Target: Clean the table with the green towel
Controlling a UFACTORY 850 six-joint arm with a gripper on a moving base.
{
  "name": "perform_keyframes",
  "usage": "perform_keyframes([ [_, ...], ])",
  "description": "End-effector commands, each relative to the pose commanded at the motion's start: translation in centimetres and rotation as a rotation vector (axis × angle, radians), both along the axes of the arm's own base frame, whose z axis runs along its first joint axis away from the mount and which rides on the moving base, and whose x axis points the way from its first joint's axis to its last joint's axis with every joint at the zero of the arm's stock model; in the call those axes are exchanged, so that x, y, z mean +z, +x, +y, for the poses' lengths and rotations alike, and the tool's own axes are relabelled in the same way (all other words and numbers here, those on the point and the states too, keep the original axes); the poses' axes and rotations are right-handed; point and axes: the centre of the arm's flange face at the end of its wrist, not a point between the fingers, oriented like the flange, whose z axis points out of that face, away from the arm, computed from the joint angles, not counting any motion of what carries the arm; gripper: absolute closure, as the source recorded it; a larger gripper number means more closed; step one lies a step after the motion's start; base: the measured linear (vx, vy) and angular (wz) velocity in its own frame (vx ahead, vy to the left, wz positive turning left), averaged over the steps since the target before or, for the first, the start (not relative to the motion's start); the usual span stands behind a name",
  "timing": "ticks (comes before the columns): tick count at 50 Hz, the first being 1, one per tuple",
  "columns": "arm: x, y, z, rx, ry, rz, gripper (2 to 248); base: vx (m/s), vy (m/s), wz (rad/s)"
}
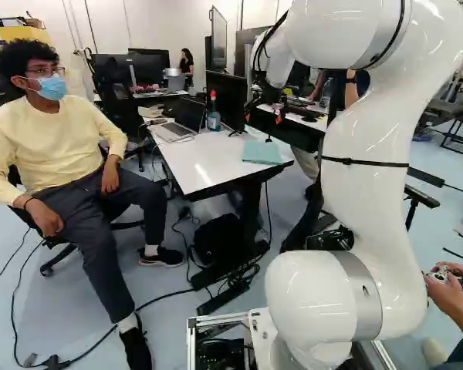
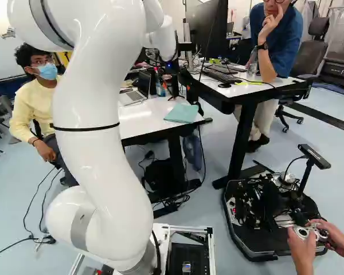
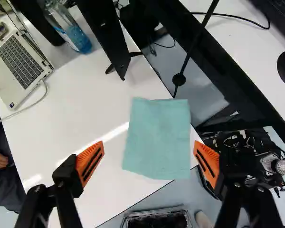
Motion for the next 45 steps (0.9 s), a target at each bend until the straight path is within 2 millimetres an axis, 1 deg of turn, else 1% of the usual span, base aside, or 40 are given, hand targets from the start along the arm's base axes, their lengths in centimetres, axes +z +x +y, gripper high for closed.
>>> perform_keyframes([
  [13,-1.5,-1.7,0.7,0.006,-0.013,-0.050,3,0.000,0.000,0.000],
  [24,-3.1,-3.6,1.5,0.013,-0.026,-0.100,3,0.000,0.000,0.000],
  [35,-4.9,-5.8,2.3,0.022,-0.040,-0.155,3,0.000,0.000,0.000],
  [45,-6.8,-8.4,3.0,0.031,-0.052,-0.212,3,0.000,0.000,0.000],
])
